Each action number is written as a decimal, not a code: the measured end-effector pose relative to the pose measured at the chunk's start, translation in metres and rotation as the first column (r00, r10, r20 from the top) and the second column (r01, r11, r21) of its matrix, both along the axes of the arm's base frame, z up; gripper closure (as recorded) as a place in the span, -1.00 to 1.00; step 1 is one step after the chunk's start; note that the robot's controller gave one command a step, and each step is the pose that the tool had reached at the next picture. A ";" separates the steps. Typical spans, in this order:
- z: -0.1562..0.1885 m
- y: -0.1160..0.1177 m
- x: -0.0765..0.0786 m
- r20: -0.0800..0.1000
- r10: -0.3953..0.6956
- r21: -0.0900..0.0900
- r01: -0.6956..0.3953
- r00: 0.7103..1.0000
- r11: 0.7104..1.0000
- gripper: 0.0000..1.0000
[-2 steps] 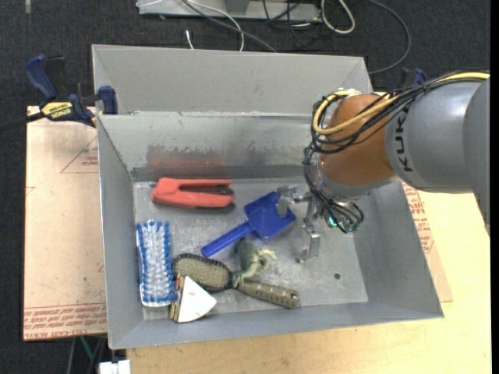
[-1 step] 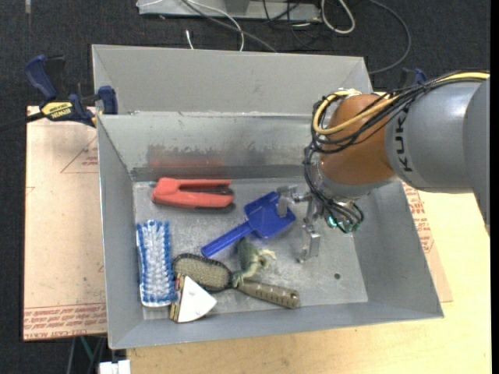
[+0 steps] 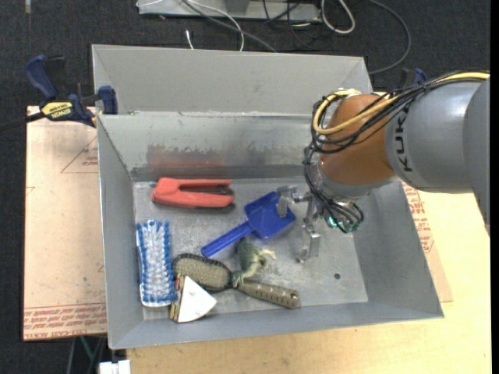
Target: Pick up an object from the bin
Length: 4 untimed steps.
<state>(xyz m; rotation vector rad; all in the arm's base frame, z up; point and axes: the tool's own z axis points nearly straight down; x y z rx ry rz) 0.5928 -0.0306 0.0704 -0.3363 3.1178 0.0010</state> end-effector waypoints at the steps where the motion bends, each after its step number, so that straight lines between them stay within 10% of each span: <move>1: 0.000 0.000 0.000 0.000 0.000 0.000 0.000 1.000 1.000 -1.00; 3: 0.000 0.034 0.022 0.005 0.198 -0.001 -0.198 0.980 0.980 -1.00; 4: 0.000 0.036 0.024 0.004 0.213 0.000 -0.213 0.977 0.977 1.00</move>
Offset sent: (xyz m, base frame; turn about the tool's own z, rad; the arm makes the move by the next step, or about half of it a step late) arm 0.0000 0.0000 0.0000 0.0000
